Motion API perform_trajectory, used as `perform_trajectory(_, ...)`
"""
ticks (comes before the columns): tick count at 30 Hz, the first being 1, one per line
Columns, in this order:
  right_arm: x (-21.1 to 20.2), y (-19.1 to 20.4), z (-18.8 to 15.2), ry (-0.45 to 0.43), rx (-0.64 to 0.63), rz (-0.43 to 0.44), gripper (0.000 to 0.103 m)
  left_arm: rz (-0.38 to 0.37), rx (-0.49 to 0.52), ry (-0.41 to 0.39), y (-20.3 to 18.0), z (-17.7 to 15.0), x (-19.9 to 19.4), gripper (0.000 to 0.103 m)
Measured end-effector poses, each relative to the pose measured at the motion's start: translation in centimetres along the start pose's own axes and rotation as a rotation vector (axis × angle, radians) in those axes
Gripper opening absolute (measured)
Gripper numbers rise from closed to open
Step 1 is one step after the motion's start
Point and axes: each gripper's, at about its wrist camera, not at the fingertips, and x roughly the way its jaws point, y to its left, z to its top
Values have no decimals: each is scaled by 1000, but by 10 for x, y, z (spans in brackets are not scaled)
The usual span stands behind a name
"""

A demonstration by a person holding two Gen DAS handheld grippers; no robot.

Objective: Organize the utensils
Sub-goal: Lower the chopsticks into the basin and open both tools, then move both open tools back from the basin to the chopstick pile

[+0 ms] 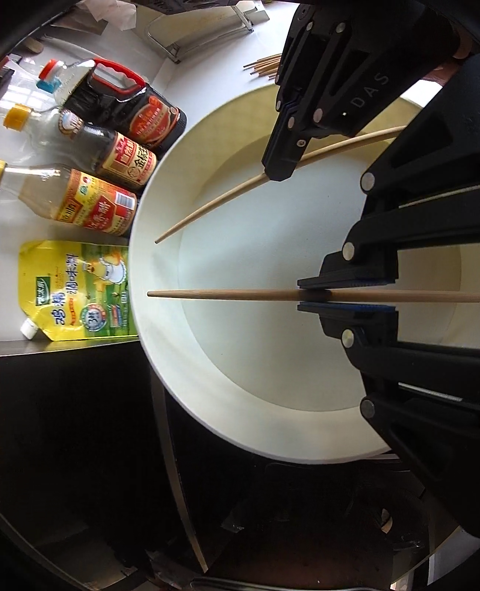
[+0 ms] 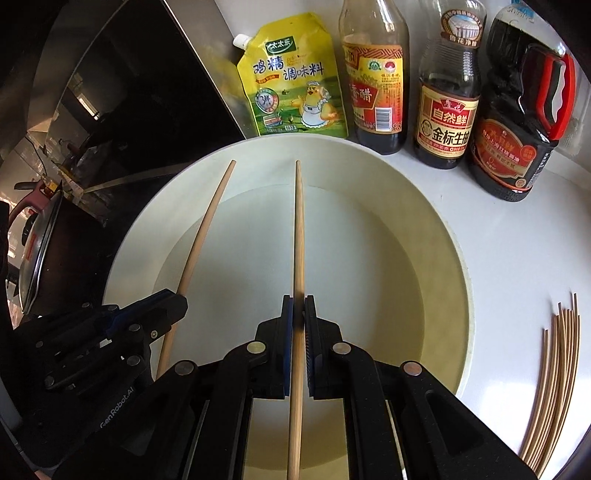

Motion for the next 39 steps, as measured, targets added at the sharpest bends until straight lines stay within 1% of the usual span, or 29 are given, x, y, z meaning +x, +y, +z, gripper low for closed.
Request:
perform_trajectory(3,7,-4,-1,19,16,-13,6,4,-5,20,2,-1,5,8)
perform_trajectory(5,6,-6,-1,15,23,-28,7,5,-15,33,5,-1,9,8)
perform_trajectory(7,3,-8,-1,3,21,-37,16,4,-26,40,8,-1,10,8)
perform_trajectory(8,1,-8,-2,-8,18,-43,17,8,-32,38,10,-1,9,12)
perform_trajectory(9,-1,-8,-2,-15,16,-47,18,10,-39,35,12,-1,8,20)
perform_trajectory(10,-3,-9,-3,-19,15,-46,18,10,-43,27,15,-1,6,22)
perform_trajectory(12,-7,-10,-4,-23,18,-45,18,18,-50,15,18,0,3,34)
perform_trajectory(15,-11,-11,-8,-26,20,-43,18,24,-69,5,23,0,-2,41)
perform_trajectory(18,-17,-10,-12,-32,22,-39,19,28,-79,6,27,-4,-5,42)
perform_trajectory(21,-23,-9,-15,-41,24,-35,24,28,-83,1,28,-9,-9,44)
perform_trajectory(24,-30,-7,-19,-49,19,-32,25,23,-87,-7,28,-13,-14,50)
perform_trajectory(26,-35,-6,-22,-57,19,-30,25,20,-85,-10,26,-15,-18,50)
perform_trajectory(36,-66,-13,-41,-110,39,-31,27,24,-43,-39,4,-20,-39,50)
perform_trajectory(39,-75,-18,-47,-125,51,-33,29,20,-29,-48,-4,-22,-45,53)
